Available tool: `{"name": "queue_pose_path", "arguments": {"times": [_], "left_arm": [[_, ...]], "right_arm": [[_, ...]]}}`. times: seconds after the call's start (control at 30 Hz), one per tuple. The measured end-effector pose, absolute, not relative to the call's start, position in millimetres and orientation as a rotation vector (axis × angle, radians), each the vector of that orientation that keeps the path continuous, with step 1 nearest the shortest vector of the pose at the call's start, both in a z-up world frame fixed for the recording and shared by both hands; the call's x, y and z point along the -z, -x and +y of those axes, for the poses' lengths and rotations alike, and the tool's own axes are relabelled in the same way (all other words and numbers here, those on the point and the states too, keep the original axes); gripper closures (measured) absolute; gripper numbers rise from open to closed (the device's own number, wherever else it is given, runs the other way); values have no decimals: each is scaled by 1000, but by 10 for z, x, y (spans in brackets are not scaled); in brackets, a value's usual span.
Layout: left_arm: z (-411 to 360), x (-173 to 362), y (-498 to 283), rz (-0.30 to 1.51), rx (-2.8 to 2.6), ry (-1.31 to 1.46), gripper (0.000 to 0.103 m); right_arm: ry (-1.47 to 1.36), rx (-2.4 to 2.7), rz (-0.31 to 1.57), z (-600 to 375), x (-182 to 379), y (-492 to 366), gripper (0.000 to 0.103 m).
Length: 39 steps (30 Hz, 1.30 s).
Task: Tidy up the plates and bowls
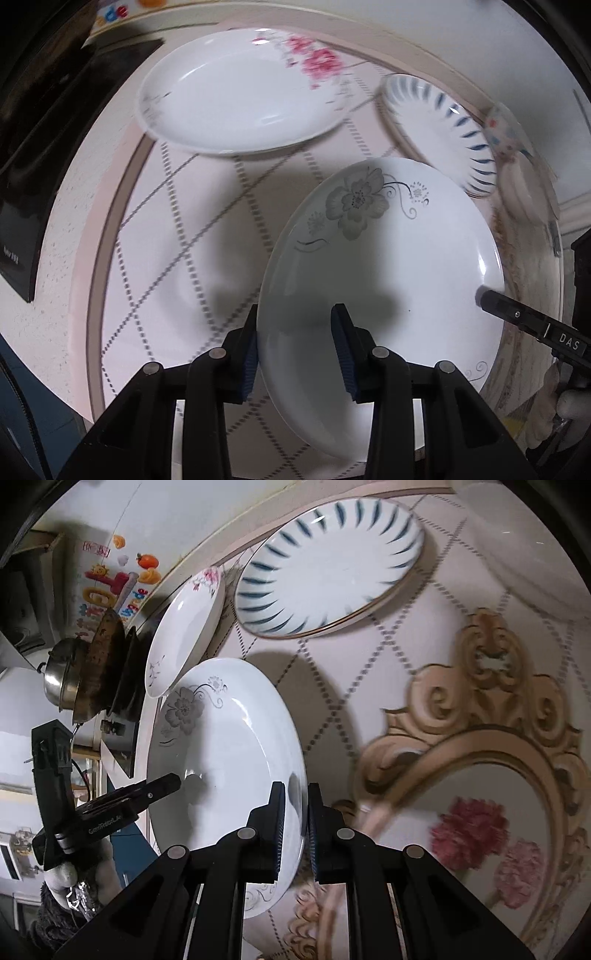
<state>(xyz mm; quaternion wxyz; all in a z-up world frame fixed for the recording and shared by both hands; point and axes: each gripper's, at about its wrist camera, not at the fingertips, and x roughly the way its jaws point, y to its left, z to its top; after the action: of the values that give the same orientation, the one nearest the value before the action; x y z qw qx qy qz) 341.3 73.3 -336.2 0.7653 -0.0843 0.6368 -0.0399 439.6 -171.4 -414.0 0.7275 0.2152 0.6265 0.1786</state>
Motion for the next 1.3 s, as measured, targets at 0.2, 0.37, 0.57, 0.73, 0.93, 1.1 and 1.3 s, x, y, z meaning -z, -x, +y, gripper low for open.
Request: {"name": "queue_pose_path", "arguments": {"times": [0.2,0.37,0.57,0.73,0.93,1.1,1.3], "left_arm": [[480,3326,-3427,1377,167,158,69],[88,3362,-3477,1385,228,117,69],[-253,3449,-3473,1404,269,76,69],[-423,3533,-3514,1419,277,55,69],[-532,3585,-3558,1436,267,28,69],[-644,3610,-3571,1434,254,0,69],[-707,3624,-3617,1436,240,1,69]], "right_arm": [[-512,-335,1359,-2128,4019,-4200,90],[-542,-268,1341,-2531,3984,-3994,90],[-576,-205,1335,-2931,4034,-3814,90],[-598,-178,1338,-3121,4102,-3747,90],[-610,-171,1340,-3216,4136,-3722,90],[-606,-179,1343,-3241,4150,-3735,90],[-600,-182,1356,-3213,4142,-3764,90]]}}
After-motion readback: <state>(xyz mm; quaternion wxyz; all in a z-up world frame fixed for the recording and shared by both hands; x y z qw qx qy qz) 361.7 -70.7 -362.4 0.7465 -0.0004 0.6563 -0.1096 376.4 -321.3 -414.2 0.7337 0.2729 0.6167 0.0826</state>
